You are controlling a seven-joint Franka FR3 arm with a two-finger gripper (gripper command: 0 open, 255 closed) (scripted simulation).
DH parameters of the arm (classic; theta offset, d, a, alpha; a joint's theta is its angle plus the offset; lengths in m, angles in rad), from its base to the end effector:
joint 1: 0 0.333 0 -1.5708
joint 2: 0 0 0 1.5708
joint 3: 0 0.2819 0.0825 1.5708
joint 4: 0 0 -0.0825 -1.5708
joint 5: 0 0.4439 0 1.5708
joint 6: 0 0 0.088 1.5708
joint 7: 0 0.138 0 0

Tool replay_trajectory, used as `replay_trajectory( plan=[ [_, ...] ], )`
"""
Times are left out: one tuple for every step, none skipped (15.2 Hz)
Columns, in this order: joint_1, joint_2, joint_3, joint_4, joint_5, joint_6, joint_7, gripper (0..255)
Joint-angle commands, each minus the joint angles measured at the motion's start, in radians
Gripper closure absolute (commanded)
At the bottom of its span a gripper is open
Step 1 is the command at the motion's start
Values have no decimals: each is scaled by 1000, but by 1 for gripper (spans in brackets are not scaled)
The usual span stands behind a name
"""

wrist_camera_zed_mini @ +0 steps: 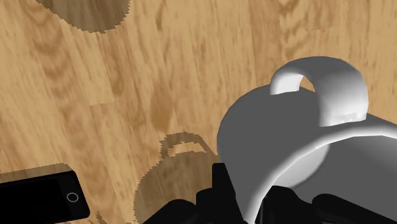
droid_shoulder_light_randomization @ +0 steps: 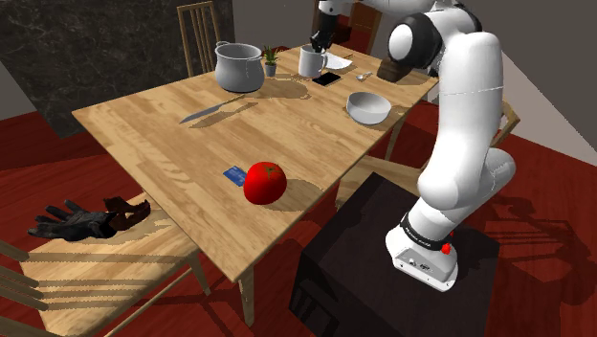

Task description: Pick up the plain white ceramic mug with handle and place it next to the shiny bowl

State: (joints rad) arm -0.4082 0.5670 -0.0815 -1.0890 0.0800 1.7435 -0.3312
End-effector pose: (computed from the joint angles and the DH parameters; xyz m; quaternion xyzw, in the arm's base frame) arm 0.6906 -0.3406 0.4421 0.9959 -0.0769 0.0480 0.0011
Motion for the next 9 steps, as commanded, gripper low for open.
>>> replay_trajectory(
  plan=[
    [-37, 62, -5, 92, 11, -31, -38, 255],
    [-55, 106, -7, 164, 16, -60, -52, 255],
    [-75, 159, -7, 252, 20, -96, -65, 255],
    [-96, 230, -6, 375, 26, -147, -77, 255],
    [-108, 278, -4, 459, 28, -184, -80, 255],
    [-105, 253, -5, 400, 27, -150, -83, 255],
    [-102, 236, -6, 357, 26, -124, -84, 255],
    [-100, 223, -7, 320, 26, -100, -86, 255],
    [-98, 212, -7, 287, 26, -79, -88, 255]
  ],
)
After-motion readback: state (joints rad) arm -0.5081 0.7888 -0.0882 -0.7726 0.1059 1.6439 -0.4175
